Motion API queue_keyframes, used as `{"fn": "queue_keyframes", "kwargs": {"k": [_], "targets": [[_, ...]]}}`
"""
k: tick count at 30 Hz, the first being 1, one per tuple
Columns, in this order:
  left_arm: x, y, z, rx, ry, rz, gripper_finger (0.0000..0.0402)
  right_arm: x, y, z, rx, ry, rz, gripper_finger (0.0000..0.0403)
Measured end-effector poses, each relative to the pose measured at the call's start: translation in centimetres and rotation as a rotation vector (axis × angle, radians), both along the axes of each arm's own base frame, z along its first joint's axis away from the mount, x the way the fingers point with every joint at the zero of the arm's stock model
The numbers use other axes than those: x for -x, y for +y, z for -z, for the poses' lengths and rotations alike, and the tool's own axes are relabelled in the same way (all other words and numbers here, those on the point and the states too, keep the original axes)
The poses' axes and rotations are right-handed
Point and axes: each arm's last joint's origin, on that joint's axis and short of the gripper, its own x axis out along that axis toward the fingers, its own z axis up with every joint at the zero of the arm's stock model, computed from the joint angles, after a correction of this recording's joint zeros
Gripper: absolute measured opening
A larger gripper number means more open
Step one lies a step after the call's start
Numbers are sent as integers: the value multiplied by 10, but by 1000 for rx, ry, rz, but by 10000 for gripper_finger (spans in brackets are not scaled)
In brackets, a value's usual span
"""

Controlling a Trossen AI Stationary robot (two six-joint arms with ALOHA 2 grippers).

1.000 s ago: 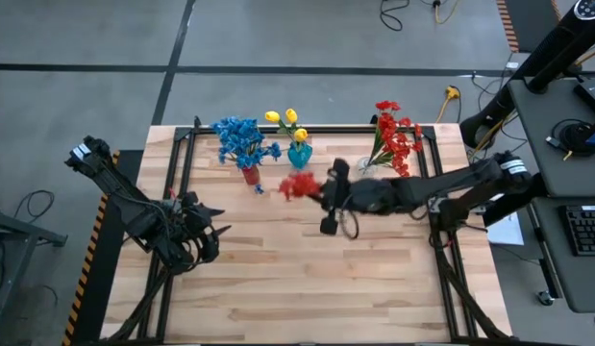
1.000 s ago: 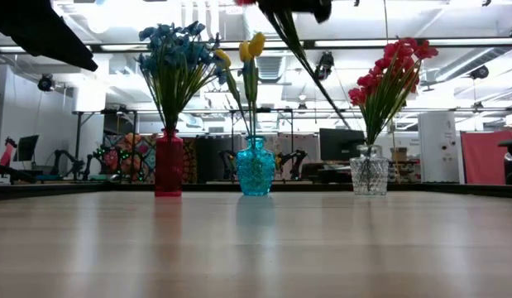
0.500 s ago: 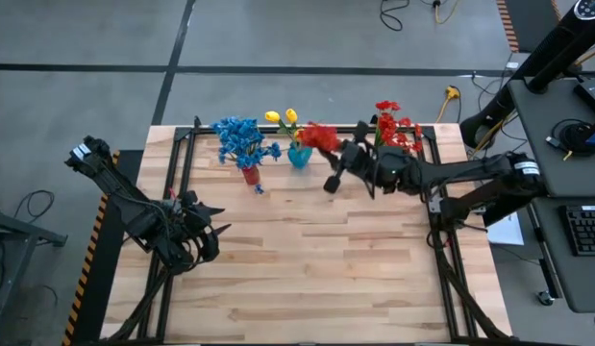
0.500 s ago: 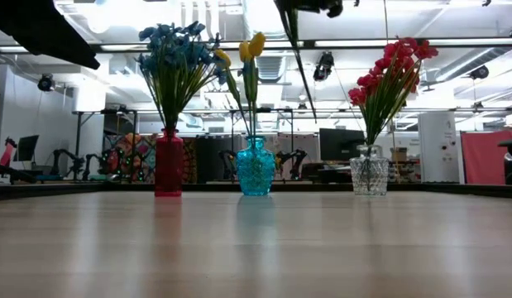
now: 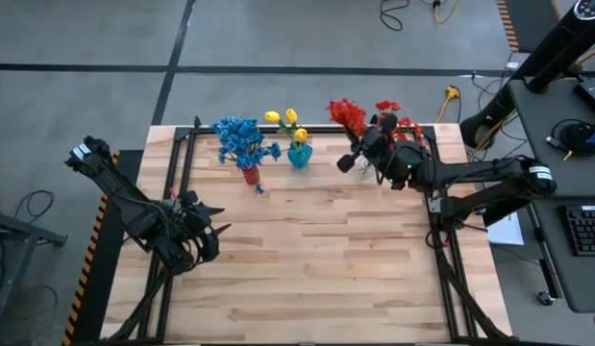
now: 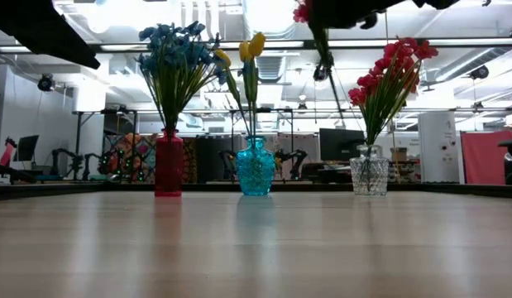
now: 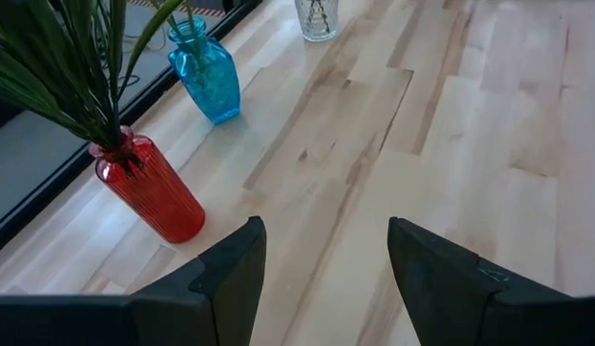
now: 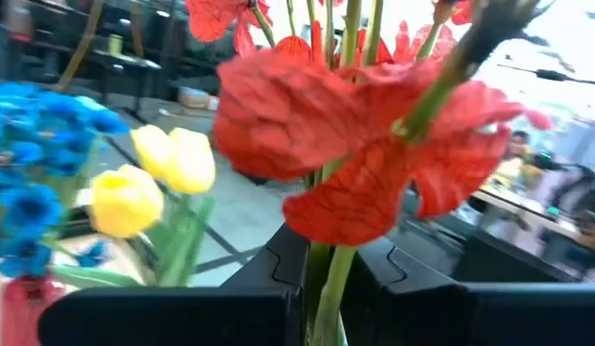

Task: Sort flowers into vase by color
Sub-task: Put the red flower into the transparent vase

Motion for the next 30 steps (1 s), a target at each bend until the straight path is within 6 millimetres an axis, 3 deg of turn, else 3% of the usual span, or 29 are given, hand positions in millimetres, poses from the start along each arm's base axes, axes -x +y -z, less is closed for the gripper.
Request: {"fn": "queue_keyframes", "kwargs": {"k": [10,30], "targets": [[0,0,-1,-21,-15,-5,201,11,-3,8,2,35,96,28],[-1,0,-1,-16,-22,-5,201,9,-12,25,-51,83,126,28]]}}
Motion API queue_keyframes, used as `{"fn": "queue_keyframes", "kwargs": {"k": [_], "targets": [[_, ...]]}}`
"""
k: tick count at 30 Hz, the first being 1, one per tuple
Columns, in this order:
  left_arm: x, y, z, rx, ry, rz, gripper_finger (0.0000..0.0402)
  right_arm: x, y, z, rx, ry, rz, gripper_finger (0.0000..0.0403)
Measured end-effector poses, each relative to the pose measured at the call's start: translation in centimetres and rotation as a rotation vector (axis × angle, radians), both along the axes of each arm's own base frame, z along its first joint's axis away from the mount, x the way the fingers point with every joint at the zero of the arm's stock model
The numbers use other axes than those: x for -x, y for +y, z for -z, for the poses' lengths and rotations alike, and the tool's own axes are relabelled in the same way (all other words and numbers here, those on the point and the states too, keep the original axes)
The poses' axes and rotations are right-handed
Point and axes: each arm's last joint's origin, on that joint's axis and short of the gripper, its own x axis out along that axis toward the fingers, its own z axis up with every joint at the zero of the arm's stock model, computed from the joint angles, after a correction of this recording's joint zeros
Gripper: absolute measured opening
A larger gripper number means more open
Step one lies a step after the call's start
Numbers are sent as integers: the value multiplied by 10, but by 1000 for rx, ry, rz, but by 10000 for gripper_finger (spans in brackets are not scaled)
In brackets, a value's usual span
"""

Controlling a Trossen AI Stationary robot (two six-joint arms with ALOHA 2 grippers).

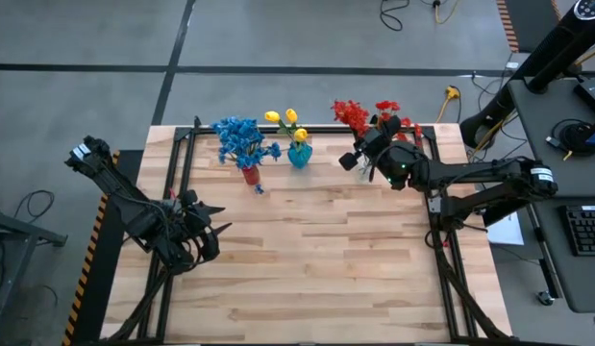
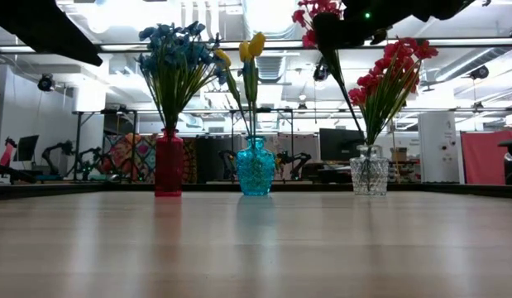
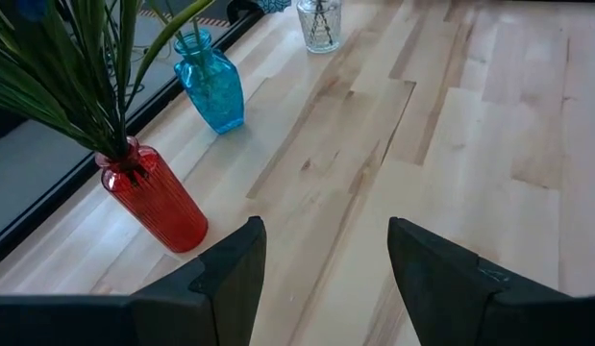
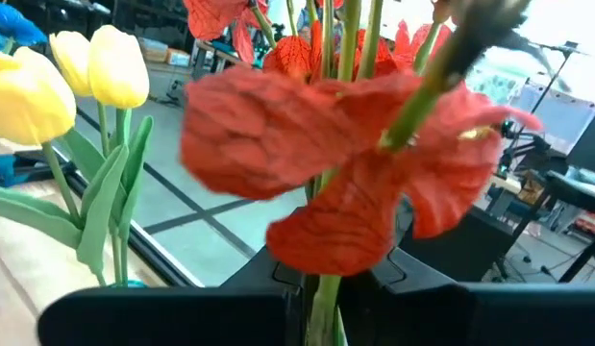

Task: Sort flowers into vase by color
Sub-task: Put the red flower into the transparent vase

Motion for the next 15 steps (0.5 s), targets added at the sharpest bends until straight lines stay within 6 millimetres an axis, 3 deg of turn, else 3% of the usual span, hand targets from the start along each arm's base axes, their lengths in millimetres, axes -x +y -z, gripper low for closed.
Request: {"fn": "queue_keyframes", "kwargs": {"k": [15], "targets": [[0,0,0,0,0,0,201,0,0,5,-21,16,0,28]]}}
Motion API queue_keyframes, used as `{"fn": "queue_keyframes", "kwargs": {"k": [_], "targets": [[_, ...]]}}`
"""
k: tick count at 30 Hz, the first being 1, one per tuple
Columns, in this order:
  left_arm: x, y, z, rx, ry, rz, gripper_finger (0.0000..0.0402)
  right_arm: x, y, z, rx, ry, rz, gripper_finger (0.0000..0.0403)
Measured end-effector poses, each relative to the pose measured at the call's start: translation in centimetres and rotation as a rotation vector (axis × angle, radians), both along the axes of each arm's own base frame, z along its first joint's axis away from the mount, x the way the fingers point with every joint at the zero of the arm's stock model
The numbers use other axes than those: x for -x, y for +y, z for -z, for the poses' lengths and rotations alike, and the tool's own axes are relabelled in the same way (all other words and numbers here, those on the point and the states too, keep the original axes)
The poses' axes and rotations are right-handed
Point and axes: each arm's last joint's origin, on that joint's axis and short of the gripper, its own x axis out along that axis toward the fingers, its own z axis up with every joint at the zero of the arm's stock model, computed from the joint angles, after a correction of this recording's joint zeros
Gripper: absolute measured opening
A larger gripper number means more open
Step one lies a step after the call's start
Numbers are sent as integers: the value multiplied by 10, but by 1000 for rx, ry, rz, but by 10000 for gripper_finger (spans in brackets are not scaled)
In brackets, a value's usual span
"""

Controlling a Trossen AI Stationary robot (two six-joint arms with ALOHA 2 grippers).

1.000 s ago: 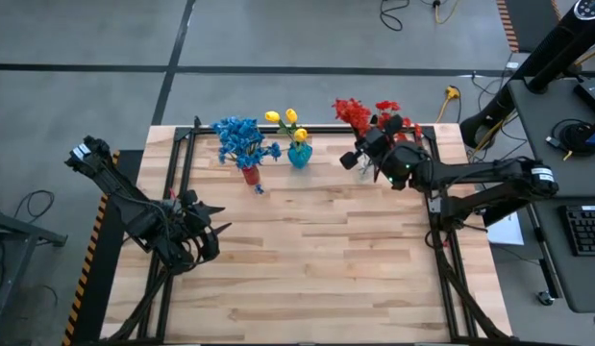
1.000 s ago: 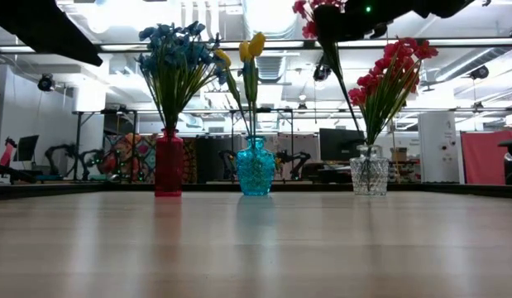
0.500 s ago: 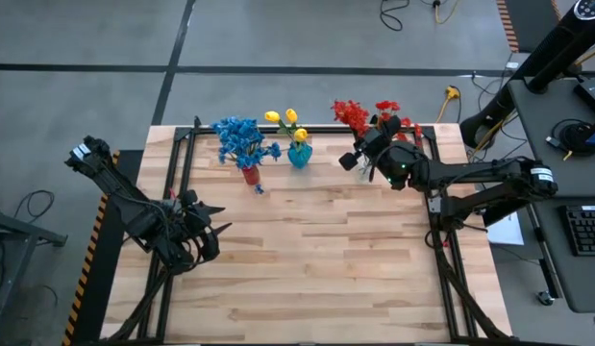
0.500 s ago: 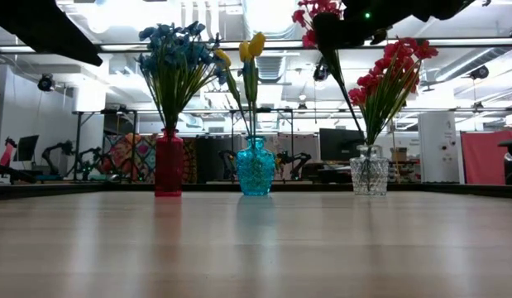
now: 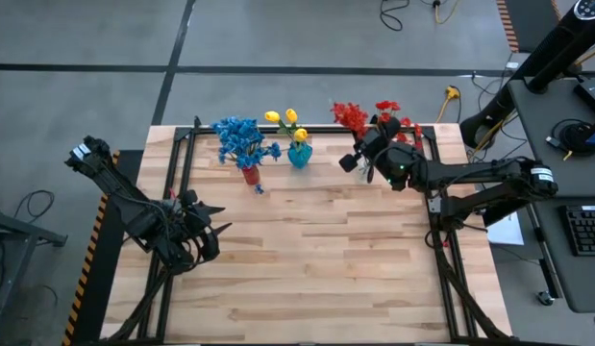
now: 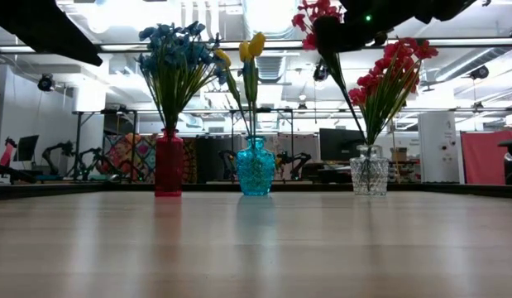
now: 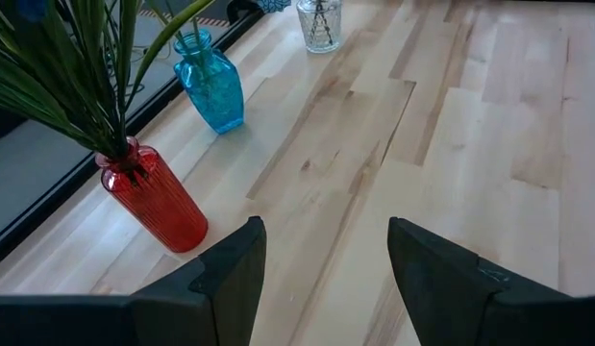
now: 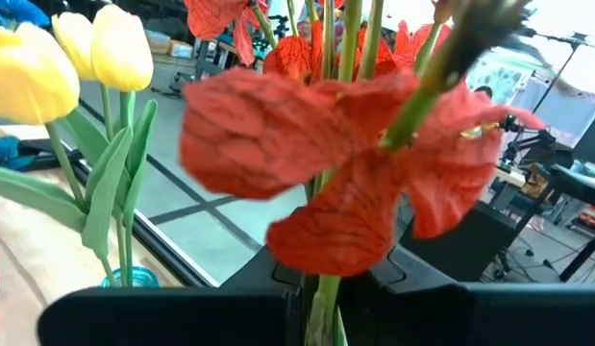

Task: Sort flowers into vase by color
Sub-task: Put the red flower into the transparent vase

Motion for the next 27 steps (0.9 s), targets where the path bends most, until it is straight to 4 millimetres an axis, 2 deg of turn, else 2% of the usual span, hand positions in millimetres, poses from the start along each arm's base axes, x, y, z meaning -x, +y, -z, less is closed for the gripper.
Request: {"fn": "queue_keyframes", "kwargs": {"k": [8,19,27], "targets": [[0,0,0,0,0,0,201,1,0,7,-6,12,-1,28],[0,0,0,0,0,-1,201,1,0,8,-3,18,0,28],[0,0,0,0,0,-1,201,3,-1,8,0,19,69,28]]}}
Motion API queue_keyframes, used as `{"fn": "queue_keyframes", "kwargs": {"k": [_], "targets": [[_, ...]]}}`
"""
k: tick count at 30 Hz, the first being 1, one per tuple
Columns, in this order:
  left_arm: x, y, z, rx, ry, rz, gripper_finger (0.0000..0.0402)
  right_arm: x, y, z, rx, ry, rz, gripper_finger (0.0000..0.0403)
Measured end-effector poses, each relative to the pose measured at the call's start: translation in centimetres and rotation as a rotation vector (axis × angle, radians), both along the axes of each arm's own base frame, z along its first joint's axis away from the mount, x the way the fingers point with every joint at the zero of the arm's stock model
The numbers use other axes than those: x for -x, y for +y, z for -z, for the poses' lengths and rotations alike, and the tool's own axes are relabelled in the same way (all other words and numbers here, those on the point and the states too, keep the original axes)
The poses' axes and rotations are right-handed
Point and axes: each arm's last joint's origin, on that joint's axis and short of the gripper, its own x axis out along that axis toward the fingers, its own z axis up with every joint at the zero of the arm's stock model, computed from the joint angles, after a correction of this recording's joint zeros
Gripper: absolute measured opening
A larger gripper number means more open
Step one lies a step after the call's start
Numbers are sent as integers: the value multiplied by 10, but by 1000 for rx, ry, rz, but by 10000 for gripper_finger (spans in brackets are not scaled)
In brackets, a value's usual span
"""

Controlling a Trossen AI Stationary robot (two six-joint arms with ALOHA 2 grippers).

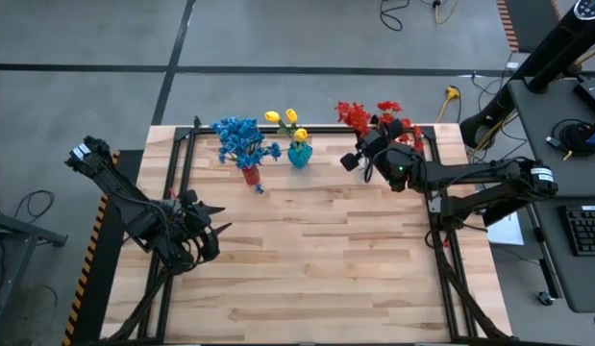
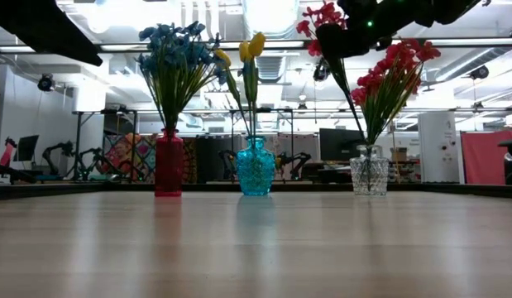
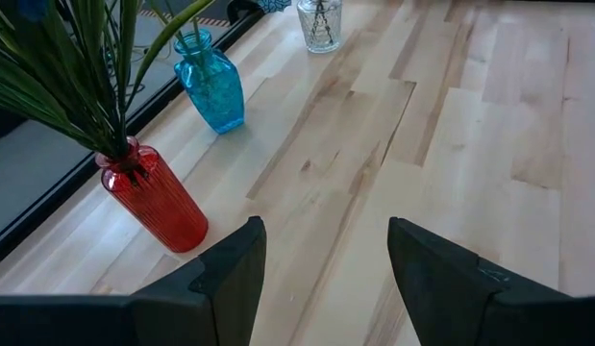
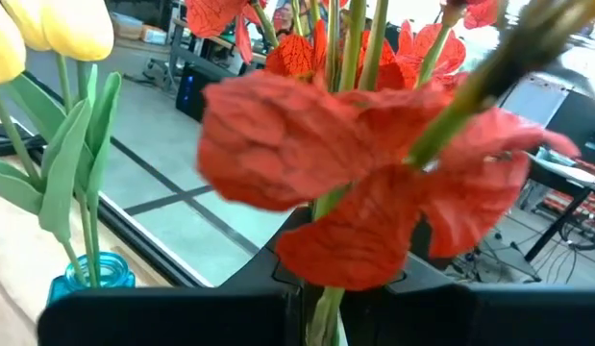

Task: Sort flowers into vase by color
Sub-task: Put the red flower into the transparent vase

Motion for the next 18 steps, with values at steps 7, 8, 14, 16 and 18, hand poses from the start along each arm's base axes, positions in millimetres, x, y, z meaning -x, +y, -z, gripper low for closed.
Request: {"fn": "queue_keyframes", "kwargs": {"k": [7,8,14,16,18], "targets": [[0,0,0,0,0,0,201,1,0,0,1,0,21,30],[0,0,0,0,0,0,201,1,0,0,1,0,29,32],[0,0,0,0,0,0,201,1,0,0,-3,-7,40,74],[0,0,0,0,0,0,201,2,-1,0,-4,-9,60,92],[0,0,0,0,0,1,201,2,0,-1,-5,-17,74,109]]}}
